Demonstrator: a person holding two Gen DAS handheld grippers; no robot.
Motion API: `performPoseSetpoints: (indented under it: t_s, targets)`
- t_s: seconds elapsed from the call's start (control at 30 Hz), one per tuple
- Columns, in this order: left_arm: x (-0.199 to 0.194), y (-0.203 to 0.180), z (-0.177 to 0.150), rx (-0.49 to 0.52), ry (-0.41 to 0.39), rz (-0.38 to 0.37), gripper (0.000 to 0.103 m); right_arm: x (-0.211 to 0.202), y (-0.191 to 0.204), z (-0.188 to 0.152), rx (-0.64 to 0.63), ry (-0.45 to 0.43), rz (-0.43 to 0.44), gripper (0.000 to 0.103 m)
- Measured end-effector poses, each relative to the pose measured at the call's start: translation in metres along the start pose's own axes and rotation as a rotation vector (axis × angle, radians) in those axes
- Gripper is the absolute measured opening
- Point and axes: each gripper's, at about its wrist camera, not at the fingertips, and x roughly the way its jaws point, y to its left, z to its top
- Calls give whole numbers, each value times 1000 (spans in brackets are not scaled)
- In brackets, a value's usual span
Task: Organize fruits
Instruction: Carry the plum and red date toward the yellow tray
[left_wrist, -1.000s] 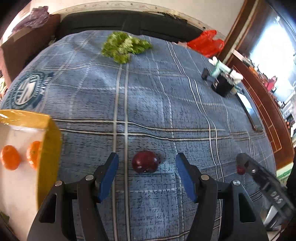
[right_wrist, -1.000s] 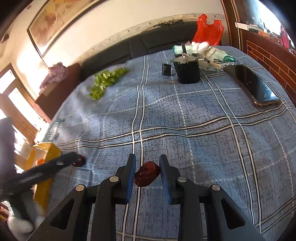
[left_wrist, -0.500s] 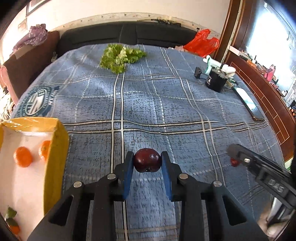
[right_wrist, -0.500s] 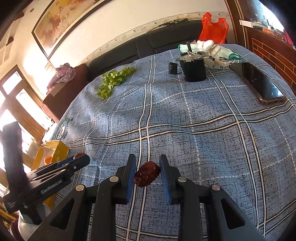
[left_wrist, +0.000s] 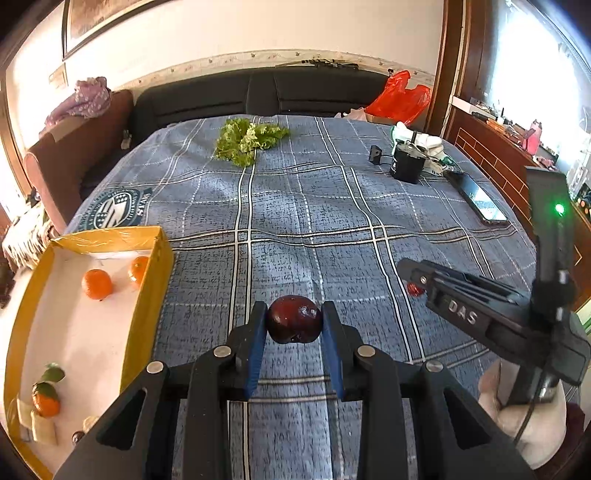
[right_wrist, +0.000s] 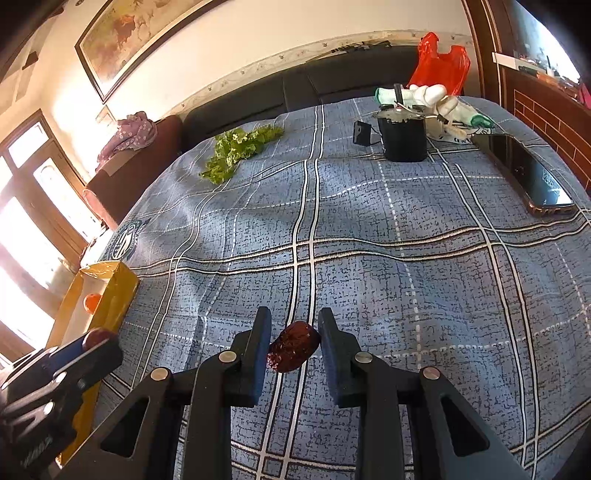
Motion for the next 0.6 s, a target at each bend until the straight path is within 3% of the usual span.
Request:
performPoseSetpoints:
  t_s: [0.33,0.6]
  targets:
    - [-25,-1,-17,-10,-12,19,28,-3,13,-5,-38,-27,-48,28]
    - [-50,0,-26,-10,-41,21,28,-33,19,-4,-58,-45,-52,28]
